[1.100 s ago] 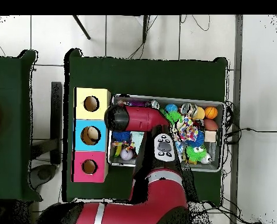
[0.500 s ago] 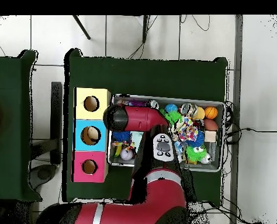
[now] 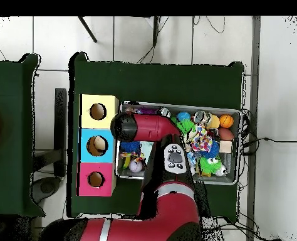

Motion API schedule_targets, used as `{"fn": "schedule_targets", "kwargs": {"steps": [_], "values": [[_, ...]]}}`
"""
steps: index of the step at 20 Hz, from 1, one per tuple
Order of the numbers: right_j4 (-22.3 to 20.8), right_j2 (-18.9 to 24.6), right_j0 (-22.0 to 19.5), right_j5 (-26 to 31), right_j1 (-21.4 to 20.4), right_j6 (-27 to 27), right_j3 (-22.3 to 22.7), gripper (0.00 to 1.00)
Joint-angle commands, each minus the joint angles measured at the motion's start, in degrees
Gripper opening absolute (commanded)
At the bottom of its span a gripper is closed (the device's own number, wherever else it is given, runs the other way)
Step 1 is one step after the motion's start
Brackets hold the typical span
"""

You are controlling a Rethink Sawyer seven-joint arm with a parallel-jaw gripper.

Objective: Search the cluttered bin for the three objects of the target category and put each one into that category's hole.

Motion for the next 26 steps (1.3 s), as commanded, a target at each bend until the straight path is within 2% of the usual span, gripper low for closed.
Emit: {"fn": "schedule_targets", "kwargs": {"steps": [1,10,14,21,26], "values": [[-0.1,2.7,-0.2,-2.6,4.9,8.9,1.1,0.00],[0.0,2.0,0.4,-3.5,3.5,10.1,2.2,0.00],[0.6,2.0,0.8,-3.0,-0.8,11.2,5.8,0.00],[1.5,0.4,2.2,2.7,-10.7,11.3,11.9,0.00],[2.0,-0.5,3.0,5.2,-13.3,11.2,12.7,0.00]]}}
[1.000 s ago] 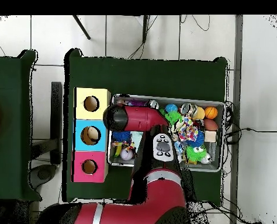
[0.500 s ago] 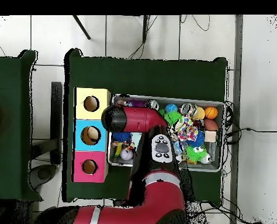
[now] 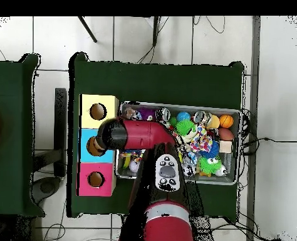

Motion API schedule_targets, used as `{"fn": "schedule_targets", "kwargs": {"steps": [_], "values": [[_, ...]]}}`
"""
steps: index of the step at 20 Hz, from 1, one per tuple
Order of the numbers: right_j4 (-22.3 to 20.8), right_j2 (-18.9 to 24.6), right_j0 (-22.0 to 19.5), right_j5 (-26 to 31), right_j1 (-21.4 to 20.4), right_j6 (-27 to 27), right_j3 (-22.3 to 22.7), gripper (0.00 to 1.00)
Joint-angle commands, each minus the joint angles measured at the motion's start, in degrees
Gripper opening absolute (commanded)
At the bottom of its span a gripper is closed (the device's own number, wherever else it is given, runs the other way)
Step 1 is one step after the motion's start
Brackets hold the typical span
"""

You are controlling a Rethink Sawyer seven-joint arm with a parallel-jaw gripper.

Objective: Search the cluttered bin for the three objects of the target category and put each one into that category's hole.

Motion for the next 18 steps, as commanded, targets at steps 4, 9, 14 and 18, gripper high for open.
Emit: {"fn": "schedule_targets", "kwargs": {"steps": [4,9,14,18], "values": [[2.2,-0.1,0.6,4.5,-5.2,11.4,6.3,0.00],[1.7,0.3,-0.1,0.4,1.0,11.0,2.9,0.00],[1.2,1.6,-1.9,-2.0,4.0,9.3,1.5,0.00],[0.6,2.8,-3.3,-3.3,6.7,7.7,-0.3,0.00]]}}
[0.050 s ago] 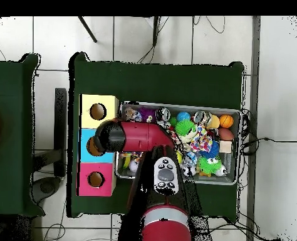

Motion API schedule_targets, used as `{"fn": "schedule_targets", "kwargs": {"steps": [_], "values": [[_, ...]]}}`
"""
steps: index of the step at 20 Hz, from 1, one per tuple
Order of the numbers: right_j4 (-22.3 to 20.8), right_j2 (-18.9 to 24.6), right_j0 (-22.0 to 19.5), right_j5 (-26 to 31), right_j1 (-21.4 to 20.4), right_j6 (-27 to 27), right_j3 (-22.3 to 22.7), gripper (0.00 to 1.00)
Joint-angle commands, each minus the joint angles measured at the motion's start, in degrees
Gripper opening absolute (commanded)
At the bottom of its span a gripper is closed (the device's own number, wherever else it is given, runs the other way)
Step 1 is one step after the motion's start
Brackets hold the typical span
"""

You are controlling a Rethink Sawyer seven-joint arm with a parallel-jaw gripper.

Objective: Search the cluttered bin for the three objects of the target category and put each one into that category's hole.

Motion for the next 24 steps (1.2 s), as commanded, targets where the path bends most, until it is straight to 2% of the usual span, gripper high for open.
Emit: {"fn": "schedule_targets", "kwargs": {"steps": [1,13,14,24], "values": [[-0.3,2.7,-3.3,-3.2,6.9,7.5,-1.8,0.00],[-0.5,3.2,-4.1,-3.0,9.4,7.0,-3.3,0.00],[-0.5,3.0,-4.1,-2.8,9.4,7.1,-3.3,1.00],[0.2,3.4,-4.2,-1.9,9.5,7.7,-2.9,1.00]]}}
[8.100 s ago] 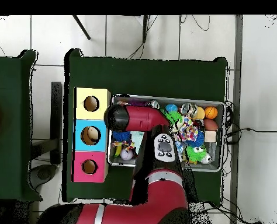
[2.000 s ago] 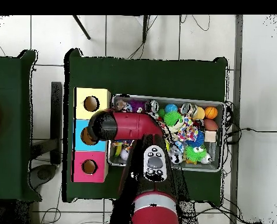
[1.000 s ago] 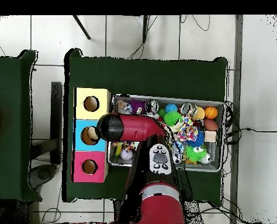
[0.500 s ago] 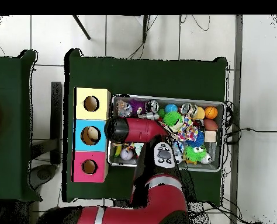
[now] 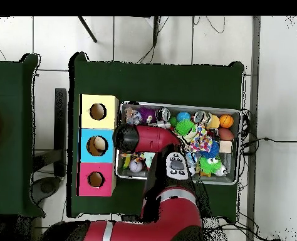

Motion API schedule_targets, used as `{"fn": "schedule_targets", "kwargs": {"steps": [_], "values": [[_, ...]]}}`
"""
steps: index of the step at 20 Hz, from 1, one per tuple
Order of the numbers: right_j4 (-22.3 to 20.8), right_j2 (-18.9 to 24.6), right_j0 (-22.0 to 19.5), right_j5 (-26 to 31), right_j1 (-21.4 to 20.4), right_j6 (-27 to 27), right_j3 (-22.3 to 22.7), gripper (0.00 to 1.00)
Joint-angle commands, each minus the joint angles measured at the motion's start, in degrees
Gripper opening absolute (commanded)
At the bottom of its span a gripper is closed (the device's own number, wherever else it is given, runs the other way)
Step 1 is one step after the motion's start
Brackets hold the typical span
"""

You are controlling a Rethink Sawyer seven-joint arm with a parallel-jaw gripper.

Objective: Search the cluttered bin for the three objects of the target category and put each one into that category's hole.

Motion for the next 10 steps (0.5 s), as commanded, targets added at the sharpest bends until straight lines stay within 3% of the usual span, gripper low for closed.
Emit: {"fn": "schedule_targets", "kwargs": {"steps": [1,10], "values": [[0.3,3.4,-1.5,-2.0,2.4,7.7,-1.3,1.00],[-0.2,4.7,-2.2,-4.3,1.9,6.9,-1.5,1.00]]}}
